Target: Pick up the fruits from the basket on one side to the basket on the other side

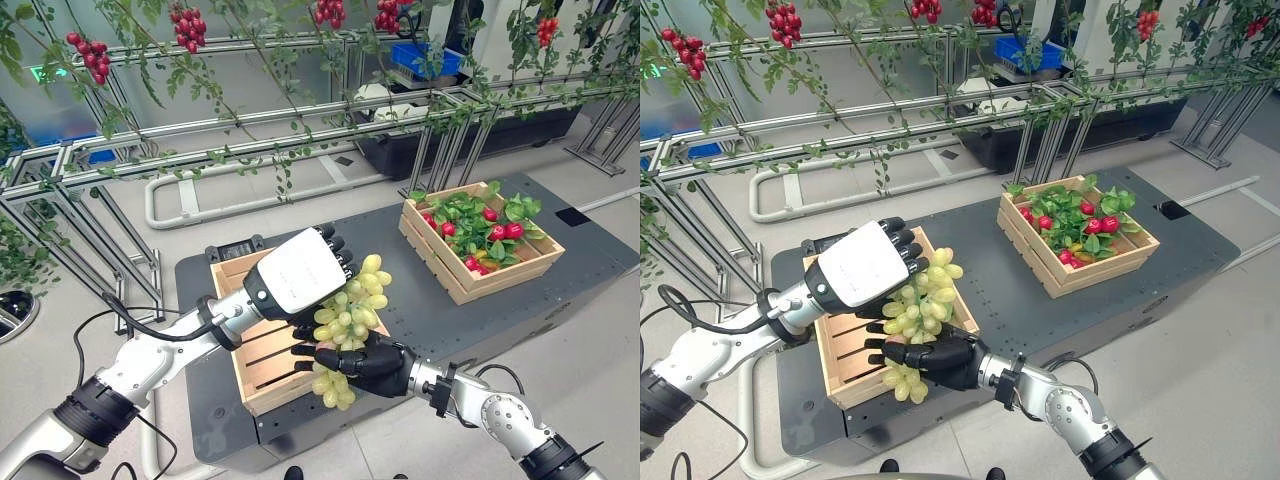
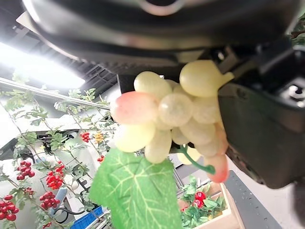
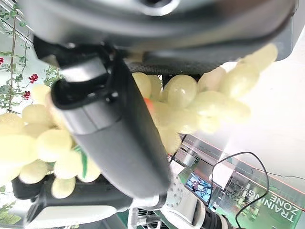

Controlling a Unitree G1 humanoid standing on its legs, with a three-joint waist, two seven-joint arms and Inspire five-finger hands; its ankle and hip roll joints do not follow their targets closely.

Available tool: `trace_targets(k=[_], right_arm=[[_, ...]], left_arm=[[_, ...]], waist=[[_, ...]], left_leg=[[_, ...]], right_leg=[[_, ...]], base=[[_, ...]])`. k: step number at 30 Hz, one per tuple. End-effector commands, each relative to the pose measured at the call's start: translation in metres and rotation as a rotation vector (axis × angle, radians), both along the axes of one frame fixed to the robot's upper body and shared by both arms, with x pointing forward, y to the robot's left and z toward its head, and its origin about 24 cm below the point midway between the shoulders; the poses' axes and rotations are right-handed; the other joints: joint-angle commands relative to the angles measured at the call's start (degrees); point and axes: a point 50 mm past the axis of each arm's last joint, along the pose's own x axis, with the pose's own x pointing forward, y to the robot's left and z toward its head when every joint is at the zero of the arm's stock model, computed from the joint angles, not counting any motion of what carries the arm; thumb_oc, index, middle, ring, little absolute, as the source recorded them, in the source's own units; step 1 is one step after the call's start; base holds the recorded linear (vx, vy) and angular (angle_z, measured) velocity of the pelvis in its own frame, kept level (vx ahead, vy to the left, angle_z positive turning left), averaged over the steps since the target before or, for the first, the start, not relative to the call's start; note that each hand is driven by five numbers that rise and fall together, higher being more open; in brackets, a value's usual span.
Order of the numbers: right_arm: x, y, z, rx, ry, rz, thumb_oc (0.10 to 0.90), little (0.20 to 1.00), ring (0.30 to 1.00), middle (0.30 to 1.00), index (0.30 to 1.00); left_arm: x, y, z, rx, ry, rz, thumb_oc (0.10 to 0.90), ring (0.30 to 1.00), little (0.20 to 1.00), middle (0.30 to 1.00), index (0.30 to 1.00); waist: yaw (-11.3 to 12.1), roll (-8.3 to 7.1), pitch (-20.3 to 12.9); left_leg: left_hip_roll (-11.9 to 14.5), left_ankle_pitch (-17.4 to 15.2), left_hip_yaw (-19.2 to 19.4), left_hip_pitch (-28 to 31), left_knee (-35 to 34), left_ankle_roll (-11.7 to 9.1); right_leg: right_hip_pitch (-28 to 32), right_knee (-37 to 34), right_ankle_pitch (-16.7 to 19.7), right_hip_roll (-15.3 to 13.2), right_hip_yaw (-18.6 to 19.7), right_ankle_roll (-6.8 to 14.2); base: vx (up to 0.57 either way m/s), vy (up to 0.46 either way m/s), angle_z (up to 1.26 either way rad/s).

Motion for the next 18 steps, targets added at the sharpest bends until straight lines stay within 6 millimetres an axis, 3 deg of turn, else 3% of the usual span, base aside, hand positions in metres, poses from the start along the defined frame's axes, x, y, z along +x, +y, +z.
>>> trace_targets(k=[1, 15, 16, 17, 18], right_arm=[[0.009, 0.023, 0.044, 0.257, -0.137, 0.054, 0.400, 0.300, 0.300, 0.300, 0.300], [0.019, 0.012, 0.049, 0.288, -0.185, -0.081, 0.400, 0.300, 0.300, 0.300, 0.300], [0.020, 0.009, 0.049, 0.285, -0.188, -0.099, 0.400, 0.300, 0.300, 0.300, 0.300], [0.021, 0.006, 0.049, 0.280, -0.194, -0.116, 0.400, 0.300, 0.300, 0.300, 0.300], [0.022, 0.003, 0.048, 0.276, -0.194, -0.139, 0.400, 0.300, 0.300, 0.300, 0.300]], left_arm=[[0.015, -0.004, 0.050, -0.158, -0.202, 0.003, 0.400, 0.300, 0.300, 0.300, 0.300], [0.017, 0.005, 0.045, -0.161, -0.152, 0.067, 0.400, 0.300, 0.300, 0.300, 0.300], [0.018, 0.007, 0.045, -0.164, -0.146, 0.078, 0.424, 0.335, 0.335, 0.335, 0.335], [0.018, 0.008, 0.046, -0.158, -0.136, 0.091, 0.482, 0.422, 0.422, 0.422, 0.422], [0.019, 0.011, 0.045, -0.150, -0.117, 0.122, 0.616, 0.625, 0.625, 0.625, 0.625]], waist=[[0.12, -0.95, -3.60], [-0.07, -0.95, -3.52], [-0.08, -0.96, -3.53], [-0.10, -0.95, -3.55], [-0.20, -0.92, -3.54]], left_leg=[[-2.41, -7.12, 2.04, 3.37, 0.49, 1.07], [-2.30, -7.07, 1.99, 3.18, 0.49, 1.11], [-2.27, -7.03, 2.03, 3.17, 0.49, 1.09], [-2.24, -7.05, 2.08, 3.14, 0.49, 1.07], [-2.20, -7.08, 2.09, 3.16, 0.49, 1.07]], right_leg=[[0.91, 0.62, -1.87, -2.56, 1.07, 2.62], [0.68, 0.47, -1.76, -2.37, 1.45, 2.61], [0.68, 0.42, -1.70, -2.36, 1.43, 2.62], [0.67, 0.39, -1.70, -2.30, 1.41, 2.60], [0.67, 0.35, -1.72, -2.26, 1.46, 2.59]], base=[[0.00, 0.000, 0.00], [0.00, 0.000, 0.00], [0.00, 0.000, 0.00], [0.00, 0.000, 0.00], [0.00, 0.000, 0.00]])
